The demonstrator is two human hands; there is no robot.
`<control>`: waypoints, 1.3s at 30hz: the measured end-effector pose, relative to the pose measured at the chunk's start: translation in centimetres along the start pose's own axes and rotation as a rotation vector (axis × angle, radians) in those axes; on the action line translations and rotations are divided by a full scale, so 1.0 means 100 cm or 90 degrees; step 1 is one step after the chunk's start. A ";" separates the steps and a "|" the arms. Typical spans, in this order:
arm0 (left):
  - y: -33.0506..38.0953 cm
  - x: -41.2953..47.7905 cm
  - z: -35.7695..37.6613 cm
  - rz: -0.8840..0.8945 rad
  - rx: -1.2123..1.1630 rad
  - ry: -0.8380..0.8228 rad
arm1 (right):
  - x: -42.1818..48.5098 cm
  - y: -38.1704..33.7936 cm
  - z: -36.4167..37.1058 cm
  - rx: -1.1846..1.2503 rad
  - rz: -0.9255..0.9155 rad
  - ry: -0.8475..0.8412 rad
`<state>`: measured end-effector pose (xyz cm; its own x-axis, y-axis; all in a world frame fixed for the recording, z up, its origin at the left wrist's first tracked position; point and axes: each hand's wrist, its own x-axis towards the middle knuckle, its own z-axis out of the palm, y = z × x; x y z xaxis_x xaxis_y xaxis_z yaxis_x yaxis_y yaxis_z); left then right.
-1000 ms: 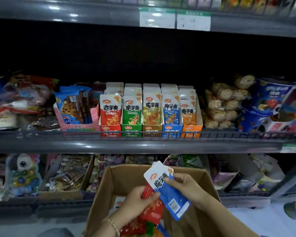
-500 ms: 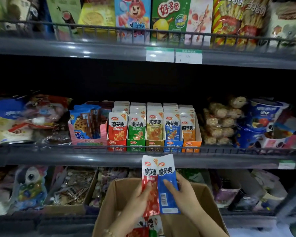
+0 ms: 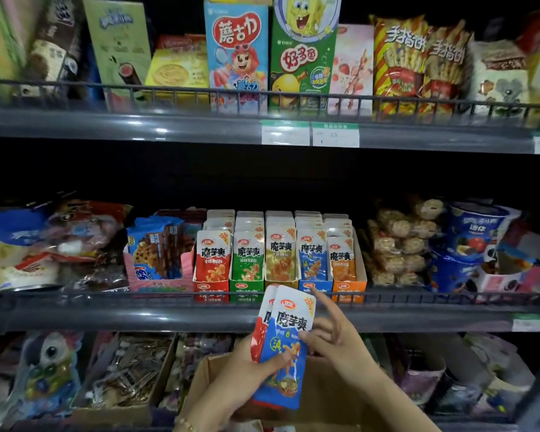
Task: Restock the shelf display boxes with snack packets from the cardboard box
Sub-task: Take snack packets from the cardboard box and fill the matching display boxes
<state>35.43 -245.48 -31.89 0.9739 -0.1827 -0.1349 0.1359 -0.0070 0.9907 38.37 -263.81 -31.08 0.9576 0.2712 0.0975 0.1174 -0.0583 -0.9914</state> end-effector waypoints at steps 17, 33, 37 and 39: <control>0.064 0.071 -0.013 0.082 0.052 0.073 | 0.111 -0.066 -0.098 0.028 -0.177 0.276; 0.050 0.091 -0.021 0.076 0.069 0.123 | 0.177 -0.016 -0.087 -0.767 -0.192 0.184; 0.048 0.088 -0.030 0.119 0.090 0.168 | 0.157 -0.044 -0.044 -0.408 -0.219 0.147; 0.048 0.087 -0.035 0.154 0.102 0.183 | 0.145 -0.057 -0.019 -0.249 -0.197 0.030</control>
<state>45.14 -243.67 -28.37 0.9887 0.0835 0.1248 -0.1109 -0.1547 0.9817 52.10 -261.35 -23.85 0.8723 0.2888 0.3946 0.4788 -0.3401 -0.8094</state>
